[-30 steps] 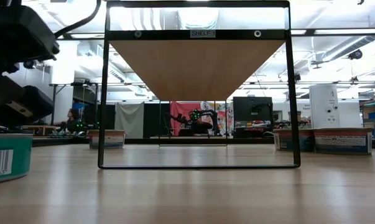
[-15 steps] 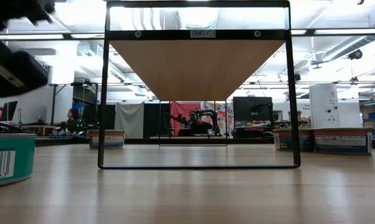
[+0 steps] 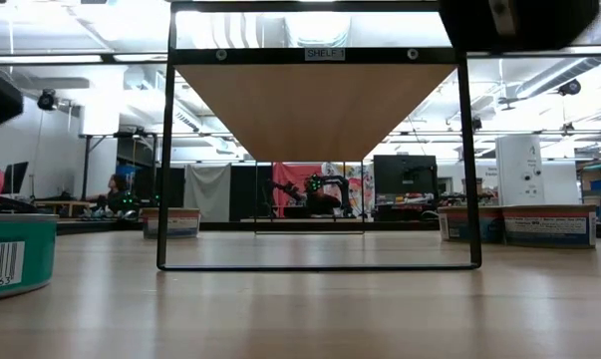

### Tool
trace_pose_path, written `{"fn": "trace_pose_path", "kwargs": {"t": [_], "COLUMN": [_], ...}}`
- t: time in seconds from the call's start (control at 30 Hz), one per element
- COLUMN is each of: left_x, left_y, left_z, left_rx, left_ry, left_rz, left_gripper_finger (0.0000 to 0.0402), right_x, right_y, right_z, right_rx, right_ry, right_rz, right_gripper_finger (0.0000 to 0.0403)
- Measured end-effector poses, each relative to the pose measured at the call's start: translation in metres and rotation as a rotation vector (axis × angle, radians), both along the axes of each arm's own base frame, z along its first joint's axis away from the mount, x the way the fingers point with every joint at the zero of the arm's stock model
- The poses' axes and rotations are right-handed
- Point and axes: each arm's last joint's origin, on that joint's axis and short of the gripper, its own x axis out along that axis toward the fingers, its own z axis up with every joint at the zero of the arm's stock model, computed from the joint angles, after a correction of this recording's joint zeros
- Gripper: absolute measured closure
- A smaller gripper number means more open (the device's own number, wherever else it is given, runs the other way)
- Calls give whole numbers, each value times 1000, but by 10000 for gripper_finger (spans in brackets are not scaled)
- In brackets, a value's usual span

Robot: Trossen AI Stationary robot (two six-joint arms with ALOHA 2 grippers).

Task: Stack canned seafood by type on shelf
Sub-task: Put the green-blue tuna can on the shelf

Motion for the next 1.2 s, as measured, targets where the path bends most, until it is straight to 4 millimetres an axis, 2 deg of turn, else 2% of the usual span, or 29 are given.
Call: {"fn": "trace_pose_path", "kwargs": {"t": [0.13, 0.37, 0.53, 0.67, 0.93, 1.2], "left_x": [-4, -4, -4, -3, -3, 0], "left_y": [5, 8, 10, 12, 12, 9], "left_z": [-9, -11, -13, -14, -21, -31], "left_rx": [45, 134, 182, 215, 168, 160], "left_ry": [4, -52, -89, -111, -163, -163], "left_rz": [-4, -47, -19, -25, 2, 11], "left_gripper_finger": [365, 365, 365, 365, 365, 365], "right_x": [8, 22, 30, 35, 44, 46], "right_y": [6, 11, 8, 3, -6, -5], "right_z": [-23, -54, -68, -70, -64, -61], "right_rx": [66, 97, 101, 64, -21, -47], "right_ry": [9, -76, -112, -134, -186, -229], "right_rz": [-57, -207, -277, -282, -236, -232], "right_gripper_finger": [390, 390, 390, 390, 390, 390]}}
